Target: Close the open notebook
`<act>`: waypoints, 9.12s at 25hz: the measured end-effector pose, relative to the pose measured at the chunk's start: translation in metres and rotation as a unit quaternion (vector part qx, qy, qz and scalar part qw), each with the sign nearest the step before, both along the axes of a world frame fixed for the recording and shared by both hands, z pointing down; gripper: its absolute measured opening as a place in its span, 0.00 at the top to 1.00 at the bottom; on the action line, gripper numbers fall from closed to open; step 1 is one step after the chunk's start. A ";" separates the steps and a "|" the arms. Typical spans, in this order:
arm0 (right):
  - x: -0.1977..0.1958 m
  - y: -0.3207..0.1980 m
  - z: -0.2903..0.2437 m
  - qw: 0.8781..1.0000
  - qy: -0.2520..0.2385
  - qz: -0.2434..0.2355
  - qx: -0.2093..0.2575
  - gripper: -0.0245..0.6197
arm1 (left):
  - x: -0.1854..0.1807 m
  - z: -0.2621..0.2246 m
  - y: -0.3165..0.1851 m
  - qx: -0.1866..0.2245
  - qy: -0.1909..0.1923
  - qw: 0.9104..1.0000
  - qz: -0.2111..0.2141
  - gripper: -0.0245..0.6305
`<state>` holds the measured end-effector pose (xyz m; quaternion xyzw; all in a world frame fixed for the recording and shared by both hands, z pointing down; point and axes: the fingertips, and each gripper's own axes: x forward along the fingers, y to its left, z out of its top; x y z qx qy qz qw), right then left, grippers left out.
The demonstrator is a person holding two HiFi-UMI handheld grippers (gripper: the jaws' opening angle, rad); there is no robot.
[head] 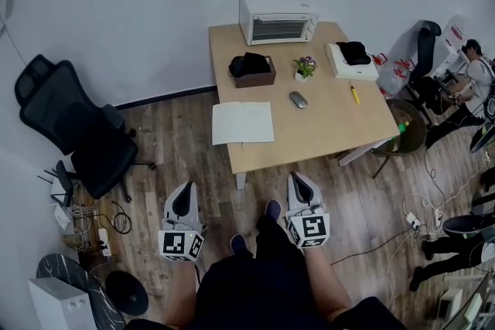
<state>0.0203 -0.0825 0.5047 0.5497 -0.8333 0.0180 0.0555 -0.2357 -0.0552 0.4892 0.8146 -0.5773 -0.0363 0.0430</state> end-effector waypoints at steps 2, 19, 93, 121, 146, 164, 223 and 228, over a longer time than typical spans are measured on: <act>-0.002 -0.006 0.002 1.000 -0.002 -0.003 0.002 0.97 | -0.002 0.005 -0.007 0.000 -0.002 1.000 -0.001 0.98; 0.012 -0.089 0.019 0.999 -0.011 -0.026 0.016 0.97 | 0.008 0.052 -0.090 0.004 -0.008 1.000 -0.020 0.98; 0.013 -0.212 0.126 0.998 0.006 -0.058 -0.008 0.96 | 0.010 0.377 -0.275 -0.175 -0.025 0.984 -0.016 0.98; 0.034 -0.232 0.079 0.997 0.033 -0.065 -0.040 0.96 | 0.052 0.286 -0.270 -0.192 -0.031 0.981 0.011 0.98; 0.080 -0.224 0.062 0.999 0.007 -0.025 -0.032 0.95 | 0.129 0.245 -0.285 -0.167 -0.030 0.983 0.072 0.98; 0.099 -0.210 0.067 0.999 -0.008 0.001 -0.036 0.95 | 0.163 0.238 -0.283 -0.166 -0.024 0.980 0.103 0.98; 0.074 -0.178 0.056 1.000 -0.024 0.009 -0.003 0.95 | 0.063 0.070 -0.202 0.011 -0.016 0.999 0.030 0.97; 0.082 -0.176 0.058 1.000 -0.021 0.019 -0.008 0.95 | 0.063 0.072 -0.205 0.008 -0.013 0.999 0.033 0.97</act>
